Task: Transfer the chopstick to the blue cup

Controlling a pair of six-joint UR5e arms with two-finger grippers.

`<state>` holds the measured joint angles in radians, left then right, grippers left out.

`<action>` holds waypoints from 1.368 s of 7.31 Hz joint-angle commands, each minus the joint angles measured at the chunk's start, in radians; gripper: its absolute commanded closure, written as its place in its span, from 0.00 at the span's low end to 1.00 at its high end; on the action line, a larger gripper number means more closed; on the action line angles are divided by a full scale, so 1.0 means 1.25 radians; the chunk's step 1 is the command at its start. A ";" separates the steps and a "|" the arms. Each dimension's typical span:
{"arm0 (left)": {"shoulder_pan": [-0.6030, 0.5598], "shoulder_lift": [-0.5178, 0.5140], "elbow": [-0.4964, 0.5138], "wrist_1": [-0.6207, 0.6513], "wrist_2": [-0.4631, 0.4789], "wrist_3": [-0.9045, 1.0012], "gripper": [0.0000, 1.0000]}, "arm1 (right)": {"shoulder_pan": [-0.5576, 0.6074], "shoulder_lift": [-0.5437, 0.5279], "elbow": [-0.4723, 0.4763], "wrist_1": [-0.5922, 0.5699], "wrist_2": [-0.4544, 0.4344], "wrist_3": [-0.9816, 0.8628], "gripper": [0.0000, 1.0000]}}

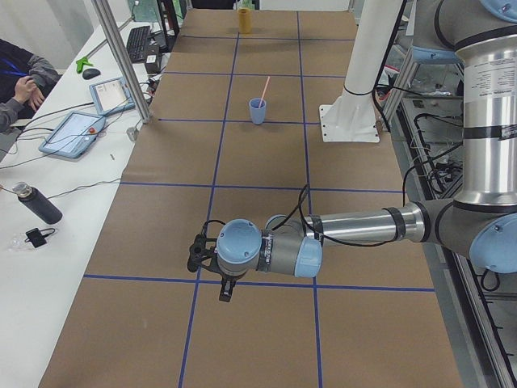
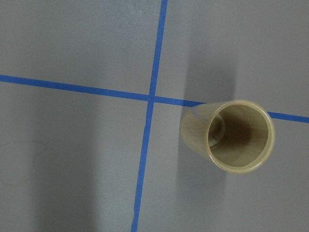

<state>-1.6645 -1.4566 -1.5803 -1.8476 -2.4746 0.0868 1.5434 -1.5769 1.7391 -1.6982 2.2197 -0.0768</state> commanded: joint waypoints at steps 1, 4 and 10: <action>0.001 -0.001 0.000 -0.002 0.042 -0.009 0.01 | 0.000 0.000 0.000 0.000 0.009 0.000 0.00; 0.003 -0.003 0.006 0.009 0.042 -0.014 0.01 | 0.000 0.000 0.000 0.000 0.009 0.000 0.00; 0.001 -0.004 0.003 0.008 0.043 -0.014 0.01 | 0.001 0.000 0.004 0.000 0.009 0.000 0.00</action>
<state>-1.6628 -1.4618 -1.5761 -1.8377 -2.4208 0.0701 1.5435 -1.5770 1.7422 -1.6981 2.2304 -0.0767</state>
